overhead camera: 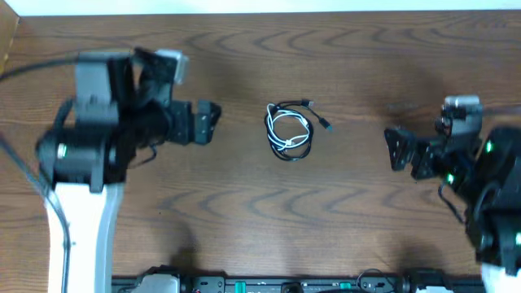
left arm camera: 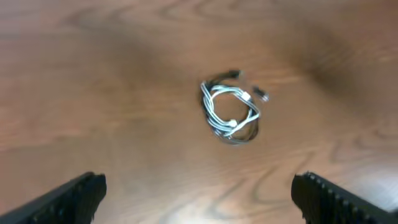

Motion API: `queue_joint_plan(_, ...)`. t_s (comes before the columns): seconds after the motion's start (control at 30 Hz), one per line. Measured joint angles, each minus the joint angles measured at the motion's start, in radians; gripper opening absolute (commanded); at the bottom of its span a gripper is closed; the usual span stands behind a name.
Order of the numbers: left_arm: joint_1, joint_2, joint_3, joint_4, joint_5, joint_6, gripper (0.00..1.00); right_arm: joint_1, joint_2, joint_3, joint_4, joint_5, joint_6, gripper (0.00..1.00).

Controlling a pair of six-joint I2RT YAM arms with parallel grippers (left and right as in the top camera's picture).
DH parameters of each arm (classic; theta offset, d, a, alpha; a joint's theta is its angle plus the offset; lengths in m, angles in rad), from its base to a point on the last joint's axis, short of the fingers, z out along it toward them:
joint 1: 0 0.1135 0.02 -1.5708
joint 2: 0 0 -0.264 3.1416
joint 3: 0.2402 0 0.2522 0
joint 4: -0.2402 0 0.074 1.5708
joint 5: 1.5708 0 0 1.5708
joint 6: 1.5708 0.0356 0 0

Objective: Untangle cables
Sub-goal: 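Raise the left arm and move its gripper toward the cable bundle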

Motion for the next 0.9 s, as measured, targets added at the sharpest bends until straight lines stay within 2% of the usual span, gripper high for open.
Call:
queue_joint_plan(0.1,-0.020,0.141,0.161,-0.082,0.010,0.000,1.00,0.000,0.108,0.117,-0.104,-0.023,0.001,0.99)
queue_joint_plan(0.2,-0.021,0.201,0.193,-0.085,0.010,0.000,1.00,0.000,0.186,0.190,-0.134,-0.048,0.000,0.99)
queue_joint_plan(0.33,-0.021,0.253,0.193,-0.074,0.019,-0.001,1.00,0.000,0.230,0.200,-0.120,-0.115,0.000,0.99)
queue_joint_plan(0.37,-0.021,0.259,0.193,-0.061,0.019,-0.001,0.93,0.000,0.235,0.200,-0.119,-0.134,0.000,0.97)
queue_joint_plan(0.4,-0.021,0.267,0.193,-0.042,0.021,-0.002,0.80,0.000,0.238,0.200,-0.119,-0.148,0.000,0.95)
queue_joint_plan(0.43,-0.024,0.276,0.193,-0.027,0.022,-0.007,0.59,0.000,0.242,0.200,-0.119,-0.166,-0.001,0.93)
queue_joint_plan(0.63,-0.087,0.458,0.193,0.093,-0.012,-0.151,0.58,0.000,0.243,0.200,-0.123,-0.203,0.000,0.88)
queue_joint_plan(0.7,-0.124,0.562,0.192,0.121,-0.060,-0.222,0.53,0.000,0.243,0.200,-0.133,-0.209,0.000,0.86)
queue_joint_plan(0.77,-0.149,0.640,0.188,0.150,-0.094,-0.269,0.52,0.000,0.243,0.200,-0.150,-0.210,0.000,0.86)
queue_joint_plan(0.9,-0.184,0.745,0.181,0.201,-0.122,-0.338,0.46,0.000,0.243,0.201,-0.169,-0.210,0.000,0.85)
